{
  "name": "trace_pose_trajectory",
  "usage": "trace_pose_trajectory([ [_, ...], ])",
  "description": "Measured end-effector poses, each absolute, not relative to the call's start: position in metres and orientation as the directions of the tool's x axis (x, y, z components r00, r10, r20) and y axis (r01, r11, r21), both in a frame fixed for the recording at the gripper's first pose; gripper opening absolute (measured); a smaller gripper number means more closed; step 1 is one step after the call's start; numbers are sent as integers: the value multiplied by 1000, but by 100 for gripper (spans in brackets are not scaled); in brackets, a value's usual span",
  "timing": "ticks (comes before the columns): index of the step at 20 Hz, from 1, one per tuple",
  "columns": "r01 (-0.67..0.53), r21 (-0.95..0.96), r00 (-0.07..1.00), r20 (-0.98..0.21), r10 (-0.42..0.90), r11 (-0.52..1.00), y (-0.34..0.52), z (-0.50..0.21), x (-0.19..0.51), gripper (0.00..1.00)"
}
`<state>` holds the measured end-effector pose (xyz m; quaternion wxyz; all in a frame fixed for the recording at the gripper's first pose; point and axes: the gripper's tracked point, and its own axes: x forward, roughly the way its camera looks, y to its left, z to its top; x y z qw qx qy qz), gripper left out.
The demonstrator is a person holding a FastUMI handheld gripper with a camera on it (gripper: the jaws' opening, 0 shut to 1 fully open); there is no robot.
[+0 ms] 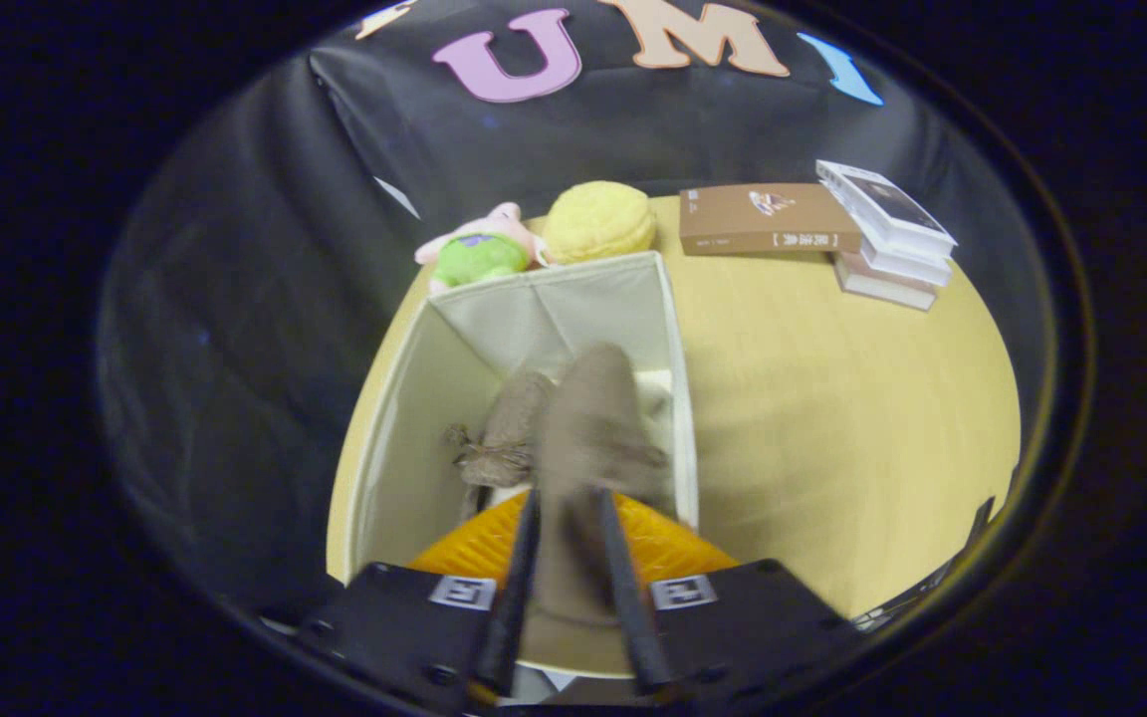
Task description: Open the storage box then place both shoes into the box .Put the left shoe in first, then the right shoe, with the right side of both shoes facing outward in a uniform manner.
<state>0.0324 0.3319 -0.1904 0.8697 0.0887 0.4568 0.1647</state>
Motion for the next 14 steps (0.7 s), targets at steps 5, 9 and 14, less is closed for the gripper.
trace_pose_trajectory([
  [5,-281,267,624,-679,386,922,326,-149,34,99],
  [9,-273,281,685,-614,391,920,308,-124,35,99],
  [14,-265,238,818,-457,349,934,259,-68,48,99],
])
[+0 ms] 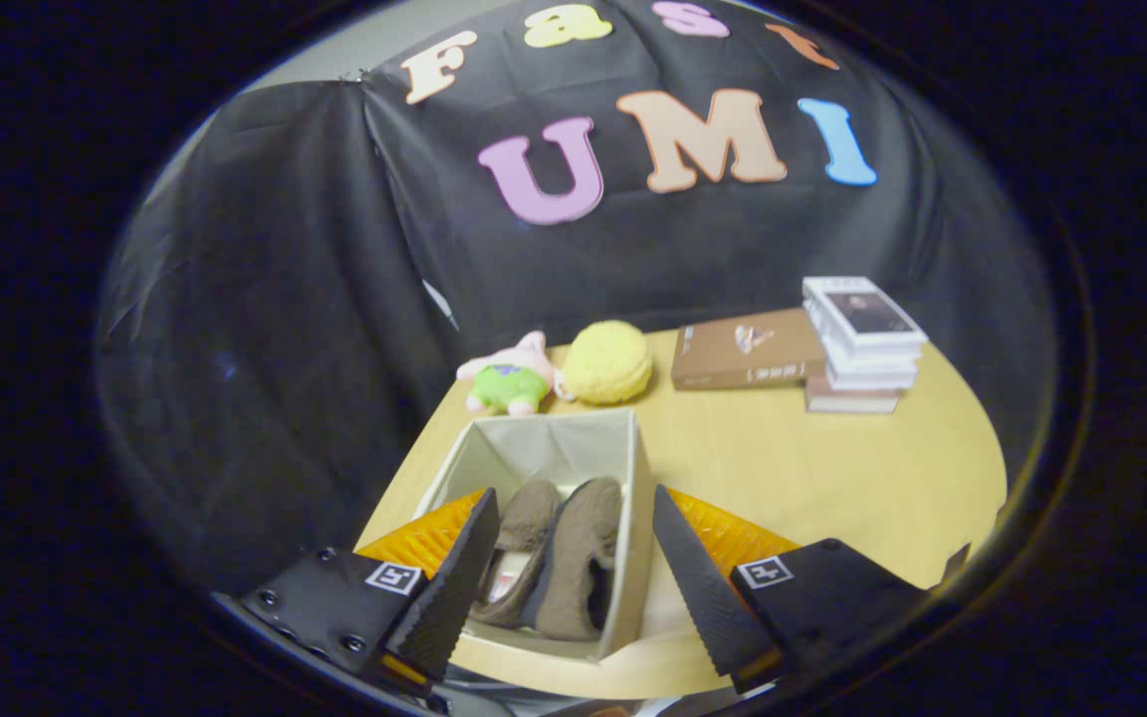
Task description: Open the storage box then place both shoes into the box .Put the left shoe in first, then the right shoe, with the right side of both shoes facing outward in a uniform manner.
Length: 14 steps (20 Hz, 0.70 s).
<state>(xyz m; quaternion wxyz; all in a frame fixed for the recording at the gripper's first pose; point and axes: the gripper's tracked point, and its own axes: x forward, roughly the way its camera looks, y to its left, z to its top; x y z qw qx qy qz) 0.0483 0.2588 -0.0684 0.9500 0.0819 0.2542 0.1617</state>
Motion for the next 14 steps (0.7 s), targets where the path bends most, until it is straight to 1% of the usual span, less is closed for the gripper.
trace_pose_trajectory([
  [3,-232,184,915,-291,278,955,214,-19,61,99],
  [6,-202,129,961,-164,222,971,173,16,70,98],
  [11,-220,83,975,4,221,972,134,55,64,98],
  [14,-188,11,980,63,187,982,117,67,55,98],
])
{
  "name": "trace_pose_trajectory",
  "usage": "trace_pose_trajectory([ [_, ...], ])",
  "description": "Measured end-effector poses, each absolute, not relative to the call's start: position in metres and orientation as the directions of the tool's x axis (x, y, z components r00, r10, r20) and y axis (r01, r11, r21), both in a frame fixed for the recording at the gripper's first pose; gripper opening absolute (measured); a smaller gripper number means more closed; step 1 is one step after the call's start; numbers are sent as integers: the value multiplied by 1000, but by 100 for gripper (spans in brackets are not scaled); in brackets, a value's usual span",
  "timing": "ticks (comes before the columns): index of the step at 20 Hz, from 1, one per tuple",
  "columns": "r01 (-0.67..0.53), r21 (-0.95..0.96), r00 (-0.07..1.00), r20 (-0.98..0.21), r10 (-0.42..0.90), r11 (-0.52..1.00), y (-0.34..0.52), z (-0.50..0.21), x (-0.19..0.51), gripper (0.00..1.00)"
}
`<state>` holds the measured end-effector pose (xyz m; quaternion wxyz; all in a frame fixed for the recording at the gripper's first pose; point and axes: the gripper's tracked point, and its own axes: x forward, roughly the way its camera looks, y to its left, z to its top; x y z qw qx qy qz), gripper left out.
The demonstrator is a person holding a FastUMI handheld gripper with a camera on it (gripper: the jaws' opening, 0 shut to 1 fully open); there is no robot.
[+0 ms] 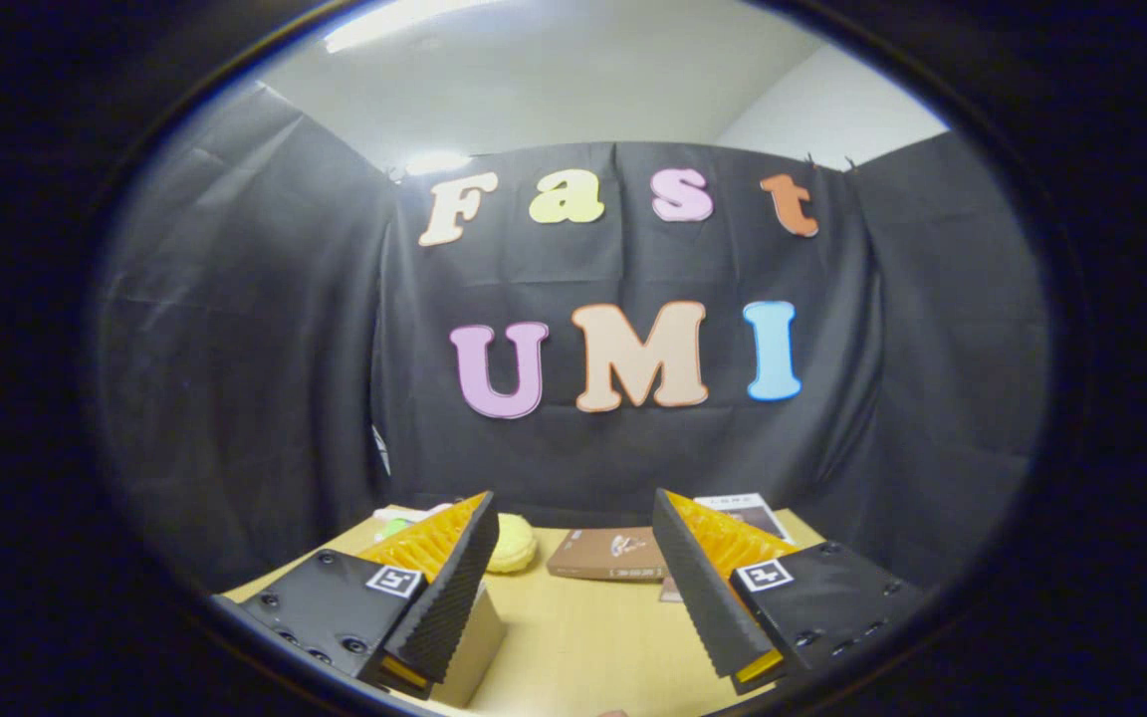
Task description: Open the storage box then place both shoes into the box .Put the left shoe in first, then the right shoe, with the right side of both shoes facing outward in a uniform manner.
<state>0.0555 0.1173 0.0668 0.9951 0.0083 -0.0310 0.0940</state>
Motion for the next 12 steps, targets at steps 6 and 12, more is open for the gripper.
trace_pose_trajectory([
  [6,-125,2,987,103,124,992,107,72,37,98],
  [12,-74,70,992,107,66,995,81,76,29,98],
])
